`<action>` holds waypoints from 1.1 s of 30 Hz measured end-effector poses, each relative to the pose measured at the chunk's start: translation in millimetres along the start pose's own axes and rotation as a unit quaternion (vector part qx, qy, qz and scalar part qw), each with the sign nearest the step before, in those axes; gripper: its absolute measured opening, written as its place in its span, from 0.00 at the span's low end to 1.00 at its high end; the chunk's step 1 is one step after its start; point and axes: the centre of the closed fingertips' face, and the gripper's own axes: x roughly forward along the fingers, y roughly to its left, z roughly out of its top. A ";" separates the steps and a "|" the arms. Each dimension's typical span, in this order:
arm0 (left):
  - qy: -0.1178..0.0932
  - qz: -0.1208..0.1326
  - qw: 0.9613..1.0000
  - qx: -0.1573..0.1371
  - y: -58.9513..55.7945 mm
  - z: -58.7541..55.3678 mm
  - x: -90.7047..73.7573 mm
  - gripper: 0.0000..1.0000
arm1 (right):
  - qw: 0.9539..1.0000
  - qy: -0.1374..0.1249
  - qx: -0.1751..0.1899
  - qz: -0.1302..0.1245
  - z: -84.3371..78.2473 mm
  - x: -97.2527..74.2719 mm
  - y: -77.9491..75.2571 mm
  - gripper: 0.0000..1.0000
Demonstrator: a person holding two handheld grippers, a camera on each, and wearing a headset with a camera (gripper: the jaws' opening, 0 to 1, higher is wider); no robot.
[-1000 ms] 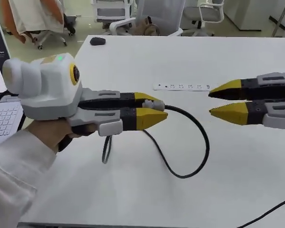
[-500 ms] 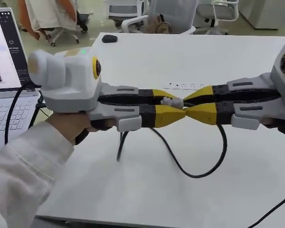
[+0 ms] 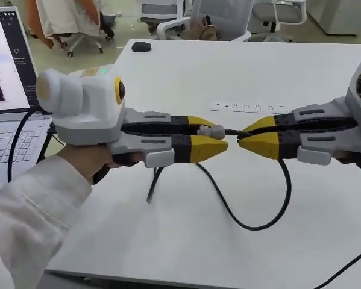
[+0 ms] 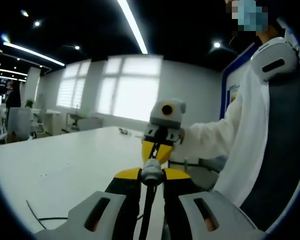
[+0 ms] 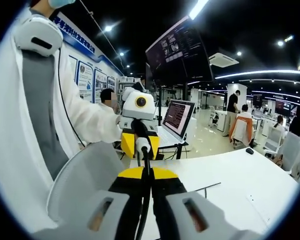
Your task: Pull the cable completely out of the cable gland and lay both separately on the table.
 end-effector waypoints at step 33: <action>-0.009 0.010 1.000 -0.013 0.3 -13.4 -15.2 0.18 | 0.997 0.043 0.040 -0.045 -60.8 -51.7 -8.1 0.04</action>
